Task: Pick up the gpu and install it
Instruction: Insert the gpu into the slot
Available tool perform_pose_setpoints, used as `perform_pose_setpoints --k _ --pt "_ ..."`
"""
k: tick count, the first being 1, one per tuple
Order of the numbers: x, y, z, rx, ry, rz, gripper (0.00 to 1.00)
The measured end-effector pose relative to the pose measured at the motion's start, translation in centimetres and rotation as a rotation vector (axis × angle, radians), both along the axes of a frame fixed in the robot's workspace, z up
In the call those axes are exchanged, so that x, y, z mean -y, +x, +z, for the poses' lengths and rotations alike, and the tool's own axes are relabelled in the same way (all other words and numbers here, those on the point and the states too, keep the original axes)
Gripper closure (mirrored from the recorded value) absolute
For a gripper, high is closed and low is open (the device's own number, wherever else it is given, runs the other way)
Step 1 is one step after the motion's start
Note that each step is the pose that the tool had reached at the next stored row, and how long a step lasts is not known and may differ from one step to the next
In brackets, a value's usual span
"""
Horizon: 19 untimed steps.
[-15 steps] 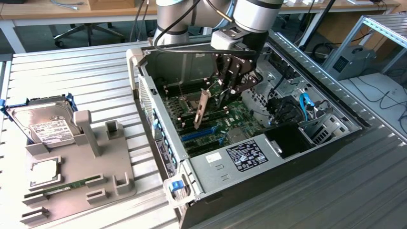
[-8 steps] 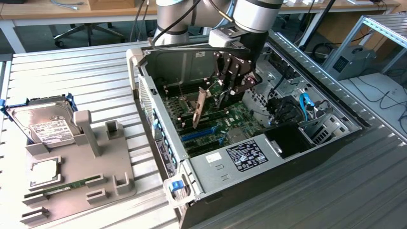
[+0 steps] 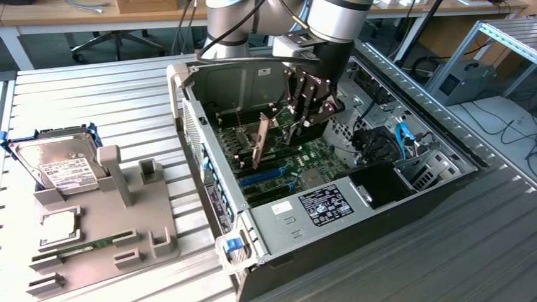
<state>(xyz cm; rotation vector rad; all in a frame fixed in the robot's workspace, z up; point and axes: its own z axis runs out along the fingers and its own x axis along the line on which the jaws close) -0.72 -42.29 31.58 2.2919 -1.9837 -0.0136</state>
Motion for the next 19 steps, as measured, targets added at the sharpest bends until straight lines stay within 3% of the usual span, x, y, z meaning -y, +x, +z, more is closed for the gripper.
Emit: perform_pose_setpoints --k 9,15,16,19 --pt "0.0 0.0 -0.1 -0.0002 -0.0288 -0.108 0.74" --pt "0.0 0.0 -0.12 -0.0005 -0.0306 -0.132 0.74" --pt "0.0 0.0 -0.13 0.0025 -0.0303 -0.132 0.74" --pt "0.0 -0.01 -0.15 0.0383 -0.028 -0.133 0.74"
